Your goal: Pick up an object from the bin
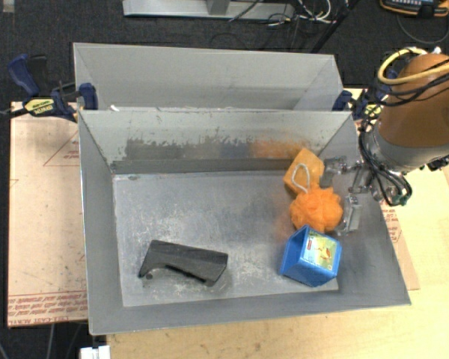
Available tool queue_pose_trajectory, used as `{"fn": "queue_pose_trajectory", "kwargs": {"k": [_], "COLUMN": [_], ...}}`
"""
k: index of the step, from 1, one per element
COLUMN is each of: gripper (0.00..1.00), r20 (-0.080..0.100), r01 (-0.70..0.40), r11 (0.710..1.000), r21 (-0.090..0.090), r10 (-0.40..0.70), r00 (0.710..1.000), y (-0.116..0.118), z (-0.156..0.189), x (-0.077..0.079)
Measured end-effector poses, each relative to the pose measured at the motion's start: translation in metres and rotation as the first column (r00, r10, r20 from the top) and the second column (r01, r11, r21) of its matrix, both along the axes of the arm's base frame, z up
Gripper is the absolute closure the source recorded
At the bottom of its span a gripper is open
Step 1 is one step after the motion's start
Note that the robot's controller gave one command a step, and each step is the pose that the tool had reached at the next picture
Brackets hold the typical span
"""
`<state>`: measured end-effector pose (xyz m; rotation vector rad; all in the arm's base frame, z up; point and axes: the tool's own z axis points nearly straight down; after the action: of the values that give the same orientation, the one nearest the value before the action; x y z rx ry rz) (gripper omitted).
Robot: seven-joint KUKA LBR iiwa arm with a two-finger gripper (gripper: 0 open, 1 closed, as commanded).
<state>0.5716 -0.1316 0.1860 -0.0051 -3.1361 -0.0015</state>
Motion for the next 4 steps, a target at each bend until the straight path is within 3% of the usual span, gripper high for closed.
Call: {"fn": "queue_pose_trajectory", "kwargs": {"k": [1, 2, 3, 4], "gripper": [0.0, 0.0, 0.0, 0.0], "r20": [0.007, 0.01, 0.018, 0.011], "r01": [-0.003, 0.093, -0.028, -0.198], "r11": [1.0, 0.996, 1.0, 0.98], "r21": [-0.001, 0.0, -0.005, -0.001], "r10": [0.003, -0.093, 0.028, 0.198], "r00": [1.0, 0.996, 0.999, 0.98], "y": [0.001, -0.006, -0.013, -0.011], "z": [0.005, -0.042, -0.074, -0.077], "x": [0.001, 0.005, 0.02, 0.017]}}
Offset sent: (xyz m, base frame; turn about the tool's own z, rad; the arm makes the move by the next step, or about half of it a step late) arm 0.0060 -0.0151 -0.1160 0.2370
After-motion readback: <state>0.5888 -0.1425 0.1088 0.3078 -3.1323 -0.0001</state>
